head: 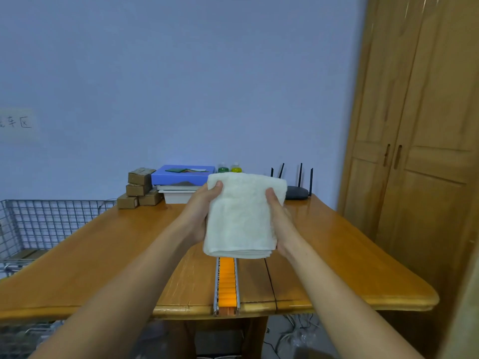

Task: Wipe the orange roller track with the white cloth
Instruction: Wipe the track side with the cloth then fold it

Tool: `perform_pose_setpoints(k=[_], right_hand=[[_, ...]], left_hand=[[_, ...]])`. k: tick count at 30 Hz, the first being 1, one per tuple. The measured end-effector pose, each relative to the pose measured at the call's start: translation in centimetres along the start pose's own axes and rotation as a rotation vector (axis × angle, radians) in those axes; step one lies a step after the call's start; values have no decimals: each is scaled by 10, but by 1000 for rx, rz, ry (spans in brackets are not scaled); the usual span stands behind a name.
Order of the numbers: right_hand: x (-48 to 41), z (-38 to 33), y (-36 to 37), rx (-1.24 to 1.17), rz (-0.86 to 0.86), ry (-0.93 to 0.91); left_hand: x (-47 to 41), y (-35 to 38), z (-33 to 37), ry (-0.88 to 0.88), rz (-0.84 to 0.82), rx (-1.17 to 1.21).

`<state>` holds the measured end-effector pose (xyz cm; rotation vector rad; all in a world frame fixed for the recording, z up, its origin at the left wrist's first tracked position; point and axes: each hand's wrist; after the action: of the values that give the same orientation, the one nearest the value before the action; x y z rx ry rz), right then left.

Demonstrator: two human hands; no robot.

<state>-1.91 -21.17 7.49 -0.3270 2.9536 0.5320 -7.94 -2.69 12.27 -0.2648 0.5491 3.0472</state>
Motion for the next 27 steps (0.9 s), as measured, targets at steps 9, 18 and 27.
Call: perform_pose_setpoints(k=[9,18,27], right_hand=[[0,-4,9,326,239,-395],[-2,-4,14,379,296,-432],[-4,3,14,394,304,-439]], left_hand=[[-9,-17,-17,230,238,-430],[-13,-17,-22,421,302,-439],[-16,-23,-27,398,332,-448]])
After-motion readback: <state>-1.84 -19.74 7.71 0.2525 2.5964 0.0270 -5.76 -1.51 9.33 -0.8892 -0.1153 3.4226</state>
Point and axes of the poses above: each hand's wrist, its own x-axis away from the middle knuckle, its own y-axis out of the palm, z = x × y, and after that the axes turned 1 degree about x, right-handed
